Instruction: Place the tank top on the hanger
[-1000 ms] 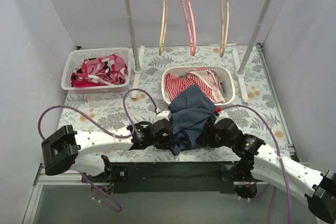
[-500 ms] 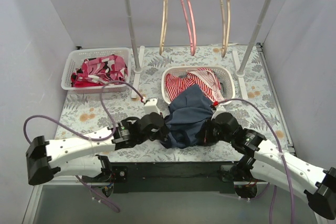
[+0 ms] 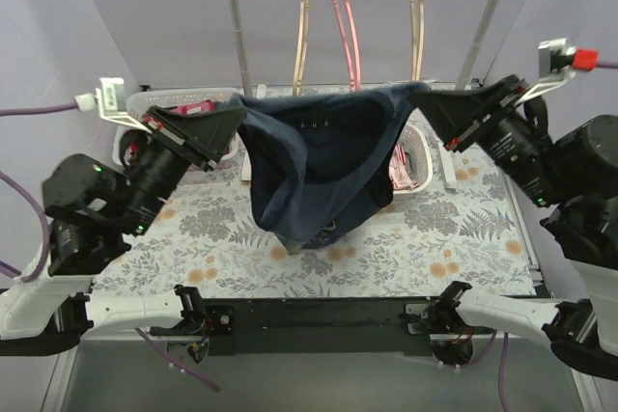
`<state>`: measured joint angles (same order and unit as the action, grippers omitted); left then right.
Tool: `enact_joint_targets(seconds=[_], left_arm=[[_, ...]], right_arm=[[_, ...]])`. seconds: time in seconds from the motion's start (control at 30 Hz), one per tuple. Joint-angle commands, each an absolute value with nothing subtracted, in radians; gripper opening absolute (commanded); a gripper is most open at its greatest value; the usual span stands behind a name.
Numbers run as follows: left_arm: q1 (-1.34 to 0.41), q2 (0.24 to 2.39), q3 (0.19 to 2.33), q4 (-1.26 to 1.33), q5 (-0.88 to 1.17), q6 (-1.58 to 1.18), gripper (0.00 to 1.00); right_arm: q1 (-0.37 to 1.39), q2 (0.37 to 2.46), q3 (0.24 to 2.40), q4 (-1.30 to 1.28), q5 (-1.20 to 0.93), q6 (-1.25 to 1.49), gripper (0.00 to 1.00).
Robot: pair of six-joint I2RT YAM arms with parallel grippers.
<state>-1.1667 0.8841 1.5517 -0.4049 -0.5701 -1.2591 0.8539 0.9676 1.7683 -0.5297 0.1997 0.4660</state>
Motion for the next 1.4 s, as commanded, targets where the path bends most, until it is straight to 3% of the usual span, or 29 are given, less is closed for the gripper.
enact_joint_targets(seconds=[0.0, 0.17, 0.4, 0.47, 0.57, 0.6, 0.83, 0.97, 1.17, 1.37], left_arm=[[-1.163, 1.032, 1.753, -0.371, -0.563, -1.091, 0.00], [-1.163, 1.088, 1.772, -0.494, -0.638, -1.182, 0.00], [-1.163, 0.943, 1.370, -0.626, -0.659, -1.489, 0.00], [-1.163, 0.930, 1.353, -0.670, -0.652, -1.512, 0.00], [-1.163, 0.922, 1.423, -0.638, -0.612, -1.445, 0.00], [-1.163, 0.923, 1.463, -0.643, -0.617, -1.409, 0.00], [-1.163, 1.049, 1.966, -0.686, -0.477, -1.261, 0.00], [-1.163, 1.123, 2.103, -0.687, -0.448, -1.253, 0.00], [-1.163, 1.095, 1.883, -0.692, -0.613, -1.334, 0.00], [-1.163, 1.045, 1.488, -0.687, -0.640, -1.468, 0.00]], right_arm=[[0.861, 1.104, 1.942, -0.552, 0.215, 0.380, 0.01], [0.861, 1.095, 1.835, -0.571, 0.276, 0.393, 0.01], [0.858, 0.907, 1.352, -0.589, 0.353, 0.500, 0.01], [0.848, 0.882, 1.303, -0.598, 0.348, 0.511, 0.01], [0.847, 0.908, 1.397, -0.627, 0.316, 0.486, 0.01], [0.845, 0.920, 1.519, -0.641, 0.311, 0.457, 0.01], [0.845, 1.064, 2.053, -0.727, 0.247, 0.390, 0.01], [0.847, 1.088, 2.128, -0.706, 0.267, 0.388, 0.01], [0.845, 1.016, 1.811, -0.677, 0.327, 0.406, 0.01], [0.831, 0.989, 1.450, -0.675, 0.321, 0.452, 0.01]])
